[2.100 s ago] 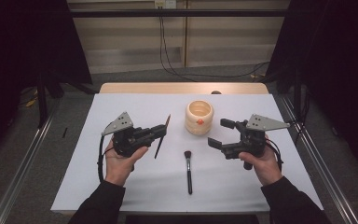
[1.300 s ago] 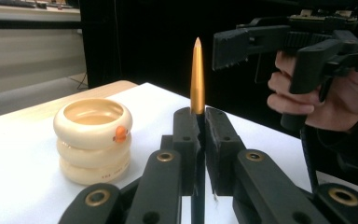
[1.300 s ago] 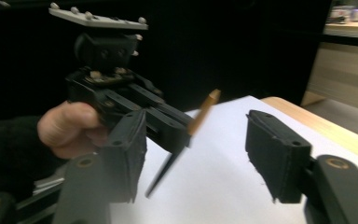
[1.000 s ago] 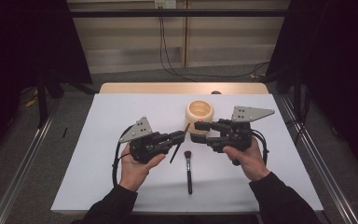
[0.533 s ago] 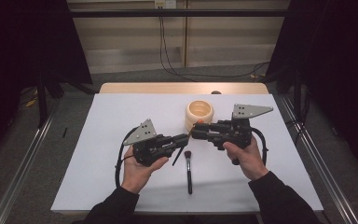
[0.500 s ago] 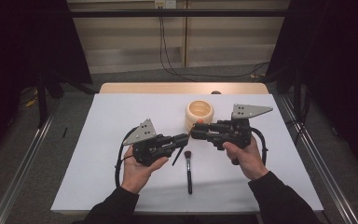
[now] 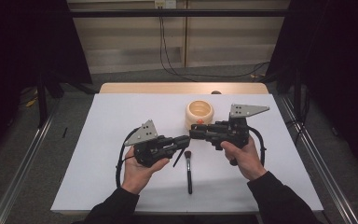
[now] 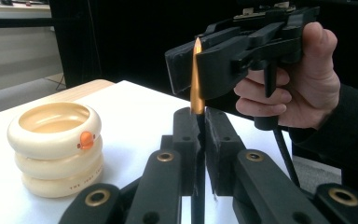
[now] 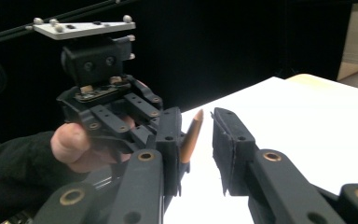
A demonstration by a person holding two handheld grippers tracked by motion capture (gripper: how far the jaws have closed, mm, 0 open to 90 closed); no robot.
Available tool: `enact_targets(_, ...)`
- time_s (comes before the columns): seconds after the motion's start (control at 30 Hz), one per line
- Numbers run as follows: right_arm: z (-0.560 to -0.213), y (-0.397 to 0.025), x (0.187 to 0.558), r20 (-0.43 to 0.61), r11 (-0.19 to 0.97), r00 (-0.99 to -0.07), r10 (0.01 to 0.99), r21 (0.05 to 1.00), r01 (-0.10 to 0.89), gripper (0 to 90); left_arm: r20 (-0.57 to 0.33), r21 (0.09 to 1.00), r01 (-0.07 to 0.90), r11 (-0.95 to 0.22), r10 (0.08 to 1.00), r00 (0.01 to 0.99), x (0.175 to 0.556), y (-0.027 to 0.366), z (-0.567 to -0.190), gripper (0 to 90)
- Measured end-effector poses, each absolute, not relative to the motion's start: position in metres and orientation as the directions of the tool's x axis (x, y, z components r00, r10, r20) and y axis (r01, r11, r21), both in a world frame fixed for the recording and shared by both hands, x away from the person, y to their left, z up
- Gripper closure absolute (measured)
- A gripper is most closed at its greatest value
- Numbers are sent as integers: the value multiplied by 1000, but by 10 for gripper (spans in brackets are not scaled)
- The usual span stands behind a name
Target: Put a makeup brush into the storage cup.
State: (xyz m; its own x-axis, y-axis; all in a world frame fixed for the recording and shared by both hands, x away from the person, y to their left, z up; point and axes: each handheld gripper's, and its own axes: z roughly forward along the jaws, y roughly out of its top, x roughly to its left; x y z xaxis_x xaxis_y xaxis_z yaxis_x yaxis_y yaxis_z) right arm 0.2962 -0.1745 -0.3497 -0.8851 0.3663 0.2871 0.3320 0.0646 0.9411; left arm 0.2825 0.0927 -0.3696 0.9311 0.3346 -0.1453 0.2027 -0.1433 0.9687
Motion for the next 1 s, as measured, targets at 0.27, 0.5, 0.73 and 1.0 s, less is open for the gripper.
enact_targets(0.27,-352,-173,296,299,65,-888,351,938,341,754,-161,967,217,-134,340,927,283,94,-370,838)
enact_targets(0.5,-352,-172,295,307,65,-889,340,935,348,829,-158,967,215,-137,339,928,281,94,-372,838)
enact_targets(0.73,-352,-169,293,300,77,-892,339,936,344,844,-157,967,214,-140,338,928,280,93,-374,840)
enact_targets(1.0,-350,-168,289,272,73,-887,372,945,320,846,-164,967,219,-132,338,927,281,92,-374,838)
